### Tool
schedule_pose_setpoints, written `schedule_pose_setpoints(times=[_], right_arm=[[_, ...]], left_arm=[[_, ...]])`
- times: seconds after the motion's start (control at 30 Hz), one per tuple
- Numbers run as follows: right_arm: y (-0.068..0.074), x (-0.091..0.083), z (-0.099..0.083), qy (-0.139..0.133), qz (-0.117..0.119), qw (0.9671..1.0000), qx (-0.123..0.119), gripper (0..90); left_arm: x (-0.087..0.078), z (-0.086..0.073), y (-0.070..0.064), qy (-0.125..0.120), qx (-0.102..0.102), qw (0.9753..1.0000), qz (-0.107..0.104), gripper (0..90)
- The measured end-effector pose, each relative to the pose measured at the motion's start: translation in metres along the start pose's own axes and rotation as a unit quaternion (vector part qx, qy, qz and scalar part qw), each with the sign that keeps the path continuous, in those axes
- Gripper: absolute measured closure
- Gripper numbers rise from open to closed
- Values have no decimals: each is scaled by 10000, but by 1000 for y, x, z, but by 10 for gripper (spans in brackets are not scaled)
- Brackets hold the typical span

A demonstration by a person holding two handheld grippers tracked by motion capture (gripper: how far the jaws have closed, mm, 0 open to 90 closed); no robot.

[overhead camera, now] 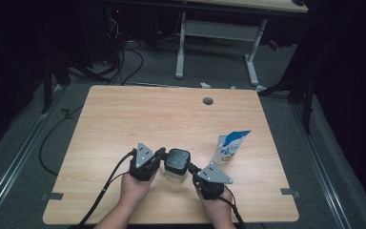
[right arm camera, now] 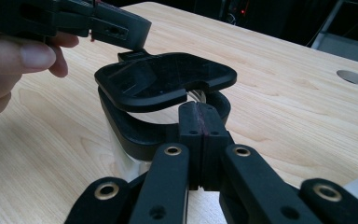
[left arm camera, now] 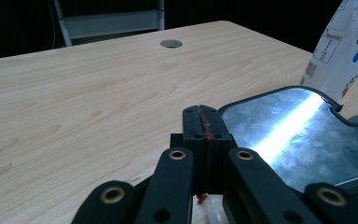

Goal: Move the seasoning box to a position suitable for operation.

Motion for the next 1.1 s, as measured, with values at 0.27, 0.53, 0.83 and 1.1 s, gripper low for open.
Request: schedule_pose_setpoints(times=[0.27, 0.53, 0.83, 1.1], right_arm=[[2, 0, 2, -71, 61, 9999, 43, 899], [10, 3, 12, -170, 203, 9996, -11, 899], [13, 7, 24, -233, 279, 9993, -35, 899], [16, 12, 31, -268, 295, 9992, -41, 899]], left_arm=[[1, 0, 1, 13, -7, 10000, 16, 900], [0, 2, 2, 64, -38, 10000, 50, 900], [-37, 2, 13, 28, 109, 9999, -11, 854], [-57, -20, 1, 296, 56, 9992, -249, 896]])
Point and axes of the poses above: each handheld gripper's, and its own axes: x roughly forward along the jaws, z roughly out of its top, y roughly to its left, the point moved 2 cm from there along x, roughly forward along the jaws, and after that the axes turned 5 degrees about z, right-handed, at the moved point
